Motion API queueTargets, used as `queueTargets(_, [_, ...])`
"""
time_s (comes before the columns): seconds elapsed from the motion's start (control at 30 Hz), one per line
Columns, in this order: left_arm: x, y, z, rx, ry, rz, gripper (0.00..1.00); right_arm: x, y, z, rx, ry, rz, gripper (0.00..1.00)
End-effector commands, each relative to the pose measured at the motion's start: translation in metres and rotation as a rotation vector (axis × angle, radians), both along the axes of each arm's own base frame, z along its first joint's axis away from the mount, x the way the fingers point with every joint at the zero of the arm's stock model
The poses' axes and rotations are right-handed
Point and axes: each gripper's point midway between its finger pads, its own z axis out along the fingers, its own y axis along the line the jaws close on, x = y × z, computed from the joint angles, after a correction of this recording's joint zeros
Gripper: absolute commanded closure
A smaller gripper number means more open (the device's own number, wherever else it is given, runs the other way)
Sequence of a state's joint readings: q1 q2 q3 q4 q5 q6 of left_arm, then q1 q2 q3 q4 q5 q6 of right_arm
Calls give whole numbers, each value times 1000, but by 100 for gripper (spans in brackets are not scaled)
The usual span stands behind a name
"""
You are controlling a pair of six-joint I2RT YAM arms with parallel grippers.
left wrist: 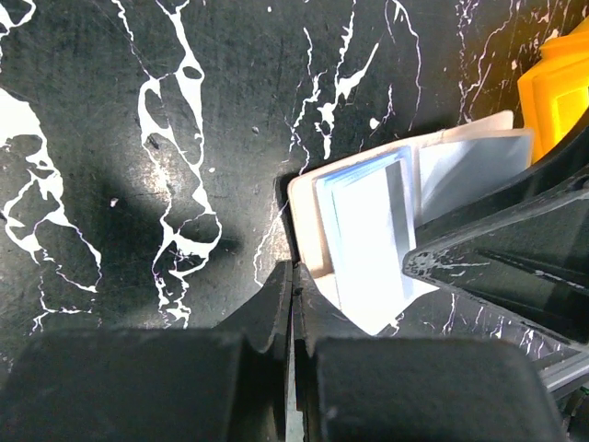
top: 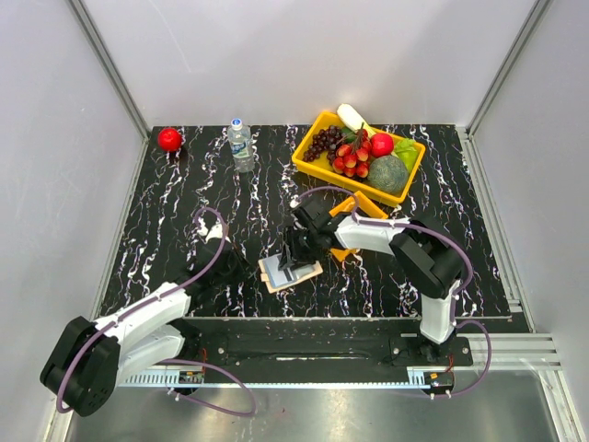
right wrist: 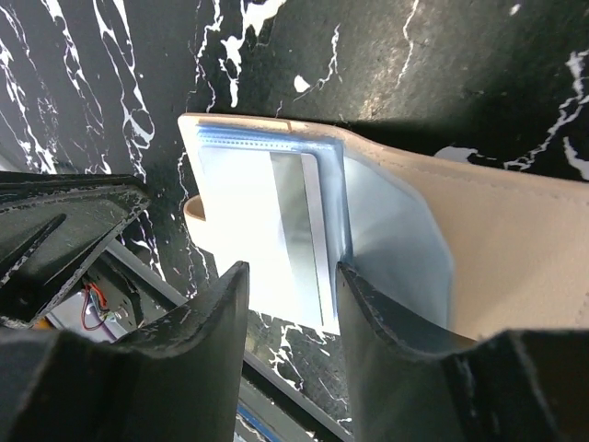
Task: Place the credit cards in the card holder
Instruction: Insert the credit card into the card holder.
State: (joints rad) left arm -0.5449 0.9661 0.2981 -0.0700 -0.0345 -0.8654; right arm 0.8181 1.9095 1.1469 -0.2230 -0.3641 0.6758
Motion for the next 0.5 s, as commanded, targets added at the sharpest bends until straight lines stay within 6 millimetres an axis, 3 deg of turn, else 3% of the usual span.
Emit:
queueTargets(0.0, [12,-3,14,-1,-44,6,100,18,-3,29,1,-116,-1,51])
queueTargets(0.07, [13,-3,15,1,-47,7,97,19,-4,35,13,-127,3,51])
queueTargets(0.1, [12,-2,15,3,-45,8,89,19,-3,39,25,-132,12,51])
queueTargets(0.23, [13,-2,19,11,-51,6,77,24,-7,53,37,-174,-4,51])
queueTargets(0.47, [18,-5,28,19,-65,-10,68,37,-20,62,16,-226,-51,51])
